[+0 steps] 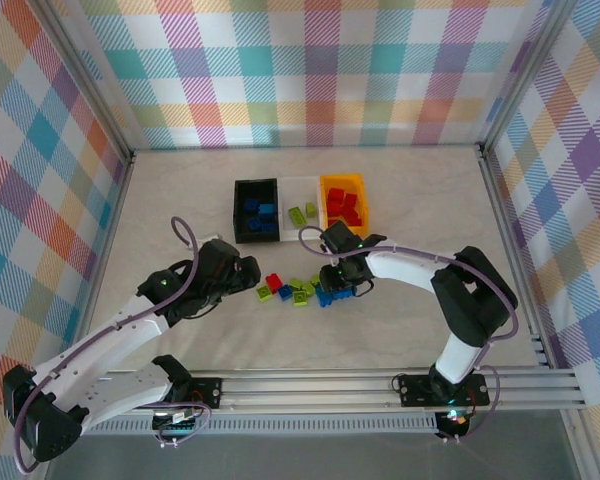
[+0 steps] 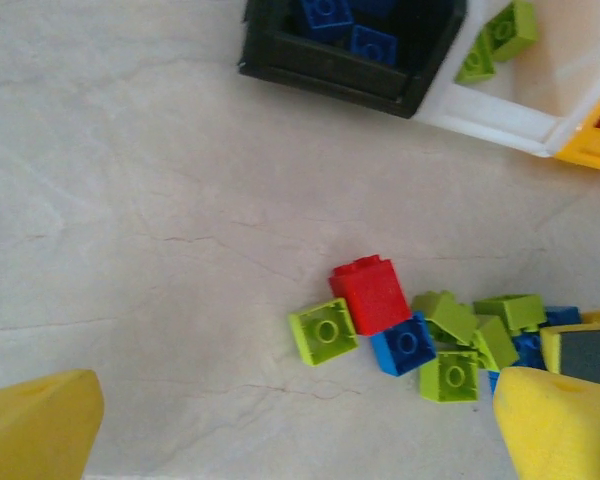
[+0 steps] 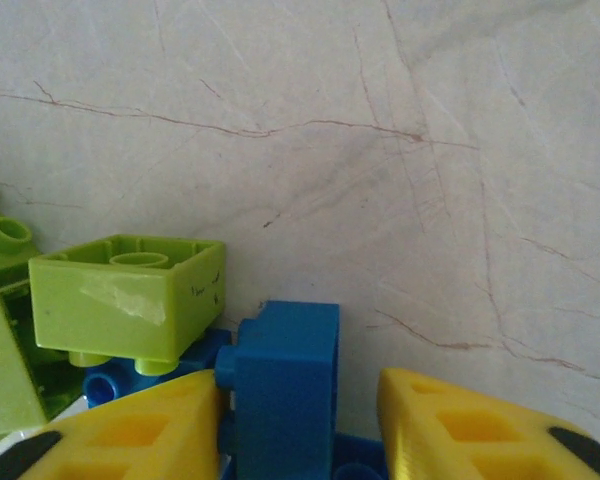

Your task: Sort the legos into containers by color

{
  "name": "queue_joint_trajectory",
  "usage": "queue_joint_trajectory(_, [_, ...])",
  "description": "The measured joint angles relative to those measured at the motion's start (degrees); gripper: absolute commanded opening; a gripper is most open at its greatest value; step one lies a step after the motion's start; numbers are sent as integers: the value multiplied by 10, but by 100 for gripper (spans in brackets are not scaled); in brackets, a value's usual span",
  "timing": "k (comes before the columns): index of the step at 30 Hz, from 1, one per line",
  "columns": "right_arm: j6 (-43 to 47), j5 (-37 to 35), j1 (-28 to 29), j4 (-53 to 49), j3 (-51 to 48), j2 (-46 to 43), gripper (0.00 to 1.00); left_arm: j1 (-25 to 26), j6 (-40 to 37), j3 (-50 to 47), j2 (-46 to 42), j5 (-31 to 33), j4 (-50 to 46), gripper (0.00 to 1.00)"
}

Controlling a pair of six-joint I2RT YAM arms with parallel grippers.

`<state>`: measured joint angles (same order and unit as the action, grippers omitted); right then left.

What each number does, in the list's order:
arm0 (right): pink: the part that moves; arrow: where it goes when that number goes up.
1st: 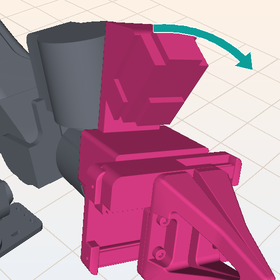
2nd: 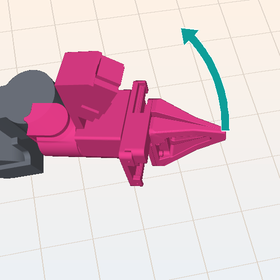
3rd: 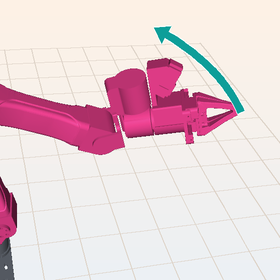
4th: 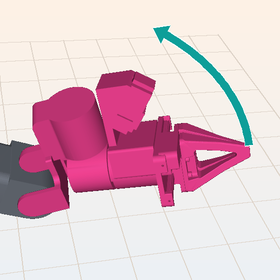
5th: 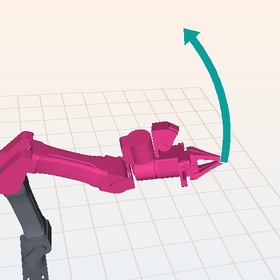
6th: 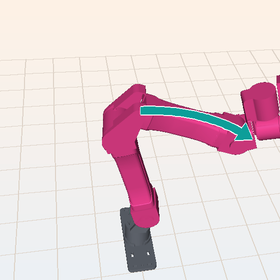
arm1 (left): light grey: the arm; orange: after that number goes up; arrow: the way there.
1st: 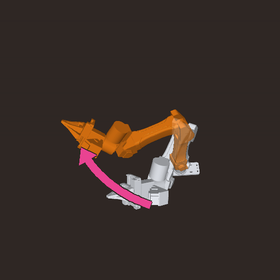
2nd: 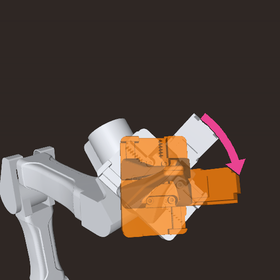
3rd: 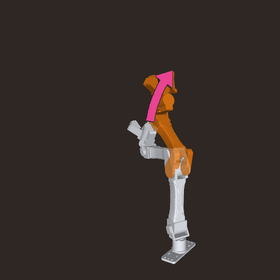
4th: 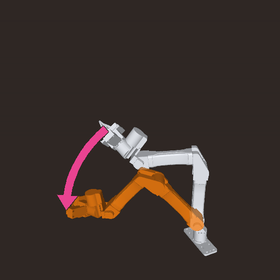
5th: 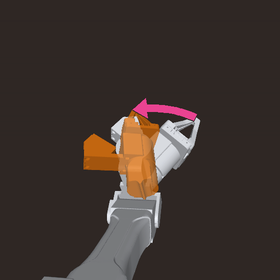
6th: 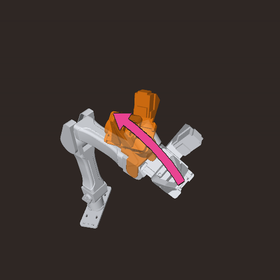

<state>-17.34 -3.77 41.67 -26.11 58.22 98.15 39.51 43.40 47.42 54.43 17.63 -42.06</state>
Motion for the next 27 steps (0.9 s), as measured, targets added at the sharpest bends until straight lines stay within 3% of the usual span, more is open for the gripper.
queue_joint_trajectory(8, [0, 5, 0, 6, 0, -2, 21, -14, 2, -4, -3, 5, -14, 100])
queue_joint_trajectory(14, [3, 14, 4, -17, 35, -39, 20, -15, 6, -5, -4, 29, -27, 100])
queue_joint_trajectory(21, [3, 51, 25, -13, 226, -5, 22, -16, 24, -22, -22, 45, -61, 100])
queue_joint_trajectory(27, [2, 66, 30, 1, 437, 158, 23, -16, 38, -45, -47, 43, -75, 100])
